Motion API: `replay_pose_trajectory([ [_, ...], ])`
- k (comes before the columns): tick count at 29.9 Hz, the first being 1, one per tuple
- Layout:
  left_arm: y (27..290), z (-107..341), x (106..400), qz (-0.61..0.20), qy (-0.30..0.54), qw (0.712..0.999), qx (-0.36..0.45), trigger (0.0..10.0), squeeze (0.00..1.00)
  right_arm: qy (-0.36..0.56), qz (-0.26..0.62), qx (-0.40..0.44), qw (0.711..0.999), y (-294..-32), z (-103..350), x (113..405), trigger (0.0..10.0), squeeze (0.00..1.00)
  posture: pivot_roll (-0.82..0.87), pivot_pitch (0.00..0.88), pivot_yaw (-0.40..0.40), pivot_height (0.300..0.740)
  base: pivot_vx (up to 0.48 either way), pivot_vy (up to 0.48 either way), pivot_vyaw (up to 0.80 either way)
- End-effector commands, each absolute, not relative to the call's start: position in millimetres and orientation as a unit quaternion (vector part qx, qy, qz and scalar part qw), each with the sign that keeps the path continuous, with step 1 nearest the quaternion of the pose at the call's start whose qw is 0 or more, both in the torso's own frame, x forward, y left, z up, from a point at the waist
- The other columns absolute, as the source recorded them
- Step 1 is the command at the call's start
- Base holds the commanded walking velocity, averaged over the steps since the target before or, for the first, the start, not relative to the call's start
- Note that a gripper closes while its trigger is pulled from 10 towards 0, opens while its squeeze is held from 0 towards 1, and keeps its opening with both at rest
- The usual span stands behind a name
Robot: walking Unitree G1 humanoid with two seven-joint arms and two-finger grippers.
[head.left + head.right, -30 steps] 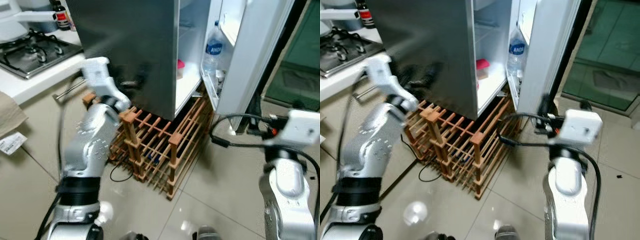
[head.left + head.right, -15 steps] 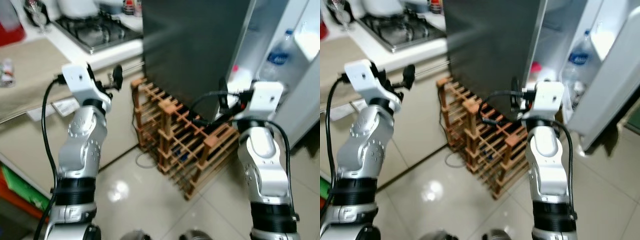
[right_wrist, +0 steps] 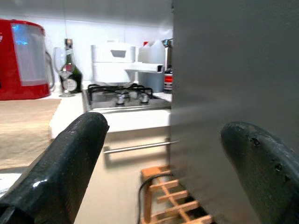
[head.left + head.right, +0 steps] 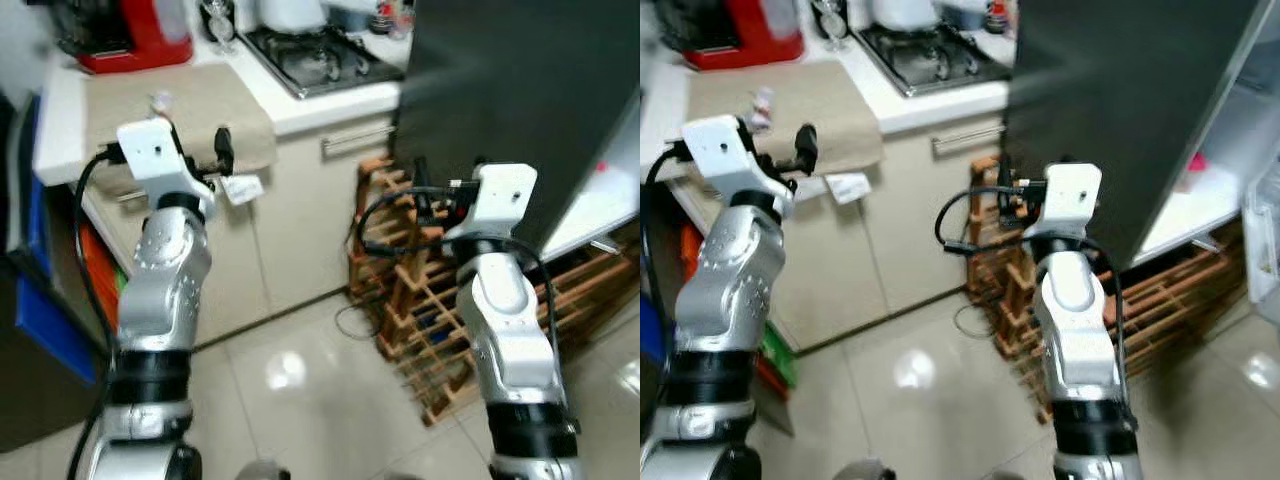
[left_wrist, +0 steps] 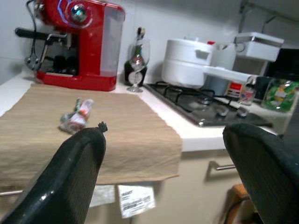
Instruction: Restocking fridge
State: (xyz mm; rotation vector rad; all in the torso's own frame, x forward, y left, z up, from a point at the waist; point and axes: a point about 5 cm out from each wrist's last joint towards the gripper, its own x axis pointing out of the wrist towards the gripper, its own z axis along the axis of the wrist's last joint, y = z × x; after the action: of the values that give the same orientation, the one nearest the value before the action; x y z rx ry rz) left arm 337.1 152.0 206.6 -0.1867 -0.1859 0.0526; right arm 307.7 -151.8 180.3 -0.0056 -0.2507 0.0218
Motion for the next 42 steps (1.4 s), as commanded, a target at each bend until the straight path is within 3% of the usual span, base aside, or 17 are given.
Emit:
replay_pose_trajectory([
  [1,152,209,340,0.028,-0.097,0.992,-0.079,10.0,0.00,-0.131,0.005,0.007,0.991,-150,183,309,10.0,0.00,-0.13,0.000,0.033,0.711,0.000,0.000,0.00],
  [5,147,211,339,0.004,-0.104,0.991,-0.082,10.0,0.00,-0.129,0.001,0.000,0.992,-150,183,310,10.0,0.00,-0.12,0.000,0.035,0.711,0.000,0.000,0.00],
  [20,147,211,344,0.000,-0.103,0.992,-0.077,10.0,0.00,-0.174,-0.031,0.004,0.984,-157,194,307,10.0,0.00,-0.13,0.000,0.044,0.711,0.480,0.000,0.00],
  [29,144,215,346,-0.003,-0.116,0.991,-0.066,10.0,0.00,-0.168,-0.029,-0.002,0.985,-154,191,309,10.0,0.00,-0.13,0.000,0.042,0.711,0.480,0.000,0.43],
  [42,148,229,356,0.006,-0.132,0.989,-0.073,10.0,0.00,-0.172,-0.025,0.001,0.985,-150,192,307,10.0,0.00,-0.13,0.000,0.048,0.711,0.480,0.000,0.00],
])
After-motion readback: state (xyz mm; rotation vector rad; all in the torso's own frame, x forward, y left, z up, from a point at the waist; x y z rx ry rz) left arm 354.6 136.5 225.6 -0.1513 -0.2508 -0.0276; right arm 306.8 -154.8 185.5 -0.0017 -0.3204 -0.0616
